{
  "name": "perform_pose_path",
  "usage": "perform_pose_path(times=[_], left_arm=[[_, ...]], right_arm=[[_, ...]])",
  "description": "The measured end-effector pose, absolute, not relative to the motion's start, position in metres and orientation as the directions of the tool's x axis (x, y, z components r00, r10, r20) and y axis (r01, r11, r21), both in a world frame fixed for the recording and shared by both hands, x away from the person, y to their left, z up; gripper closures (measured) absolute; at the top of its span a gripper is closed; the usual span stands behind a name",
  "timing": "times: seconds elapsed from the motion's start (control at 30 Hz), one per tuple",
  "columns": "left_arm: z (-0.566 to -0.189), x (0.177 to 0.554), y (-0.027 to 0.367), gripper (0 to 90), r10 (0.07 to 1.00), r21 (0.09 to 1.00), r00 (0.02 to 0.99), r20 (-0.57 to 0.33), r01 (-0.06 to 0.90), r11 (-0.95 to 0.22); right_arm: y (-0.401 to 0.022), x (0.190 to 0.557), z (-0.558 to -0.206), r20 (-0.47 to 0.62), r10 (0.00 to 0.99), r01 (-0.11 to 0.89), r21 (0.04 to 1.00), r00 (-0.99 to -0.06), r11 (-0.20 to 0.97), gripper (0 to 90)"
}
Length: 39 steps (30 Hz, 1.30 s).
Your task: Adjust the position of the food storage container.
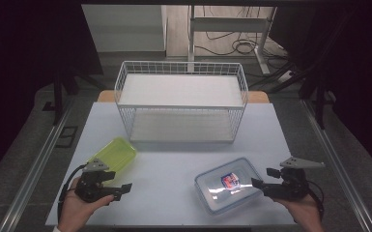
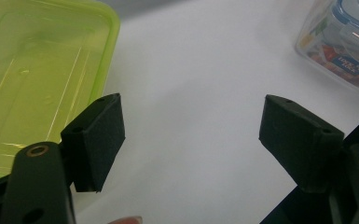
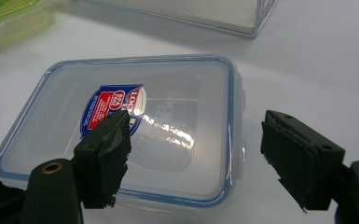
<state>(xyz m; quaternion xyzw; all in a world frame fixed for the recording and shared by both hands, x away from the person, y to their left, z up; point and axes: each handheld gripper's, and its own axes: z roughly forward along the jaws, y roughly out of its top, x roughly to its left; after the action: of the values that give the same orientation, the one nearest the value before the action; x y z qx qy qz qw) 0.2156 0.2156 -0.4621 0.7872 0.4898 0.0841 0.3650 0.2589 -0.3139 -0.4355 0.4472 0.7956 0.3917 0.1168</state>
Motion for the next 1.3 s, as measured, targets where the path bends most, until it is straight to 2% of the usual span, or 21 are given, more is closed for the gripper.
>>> perform_pose_path(times=[0.27,0.53,0.6,0.63,0.67,0.7,0.73,0.77,0.83,0.93,0.97,1.07,1.1,1.3], left_arm=[[-0.462,0.218,0.215,21.5,0.832,0.66,0.508,-0.223,0.707,-0.255],[-0.464,0.22,0.215,21.4,0.833,0.654,0.506,-0.222,0.711,-0.258],[-0.464,0.22,0.216,21.3,0.834,0.655,0.506,-0.22,0.71,-0.258],[-0.464,0.22,0.216,21.3,0.834,0.655,0.507,-0.22,0.71,-0.259],[-0.464,0.22,0.216,21.3,0.834,0.655,0.506,-0.22,0.71,-0.258],[-0.464,0.22,0.217,21.3,0.835,0.653,0.504,-0.222,0.713,-0.256],[-0.464,0.22,0.217,21.3,0.835,0.653,0.504,-0.222,0.713,-0.256],[-0.464,0.22,0.218,21.3,0.836,0.654,0.502,-0.219,0.712,-0.256],[-0.465,0.221,0.217,21.3,0.837,0.654,0.501,-0.221,0.713,-0.254],[-0.467,0.222,0.217,21.3,0.836,0.65,0.503,-0.219,0.714,-0.259],[-0.468,0.222,0.216,21.3,0.836,0.647,0.503,-0.22,0.717,-0.26],[-0.468,0.222,0.216,21.3,0.834,0.645,0.506,-0.218,0.716,-0.266],[-0.469,0.222,0.216,21.3,0.835,0.645,0.506,-0.219,0.717,-0.265],[-0.469,0.223,0.215,21.3,0.834,0.644,0.508,-0.217,0.716,-0.268]], right_arm=[[-0.318,0.256,-0.435,0.157,0.809,0.623,0.724,-0.567,0.296,26.7],[-0.32,0.26,-0.437,0.148,0.817,0.646,0.696,-0.557,0.314,33.2],[-0.321,0.261,-0.436,0.145,0.812,0.644,0.693,-0.565,0.324,36.6],[-0.321,0.259,-0.432,0.138,0.807,0.642,0.688,-0.574,0.339,43.5],[-0.321,0.259,-0.432,0.138,0.807,0.642,0.688,-0.574,0.339,43.5],[-0.318,0.256,-0.427,0.116,0.788,0.625,0.682,-0.605,0.379,53.0],[-0.318,0.256,-0.427,0.116,0.788,0.625,0.682,-0.605,0.379,53.0],[-0.314,0.252,-0.421,0.102,0.774,0.613,0.679,-0.625,0.405,60.7],[-0.312,0.249,-0.419,0.097,0.766,0.607,0.676,-0.636,0.418,64.0],[-0.308,0.236,-0.414,0.083,0.74,0.589,0.668,-0.667,0.455,77.4],[-0.307,0.23,-0.413,0.101,0.709,0.58,0.66,-0.698,0.477,84.4],[-0.303,0.222,-0.416,0.112,0.672,0.574,0.632,-0.732,0.52,88.5],[-0.294,0.216,-0.423,0.115,0.634,0.567,0.588,-0.765,0.577,88.9],[-0.266,0.212,-0.437,0.106,0.544,0.515,0.513,-0.833,0.687,89.1]])
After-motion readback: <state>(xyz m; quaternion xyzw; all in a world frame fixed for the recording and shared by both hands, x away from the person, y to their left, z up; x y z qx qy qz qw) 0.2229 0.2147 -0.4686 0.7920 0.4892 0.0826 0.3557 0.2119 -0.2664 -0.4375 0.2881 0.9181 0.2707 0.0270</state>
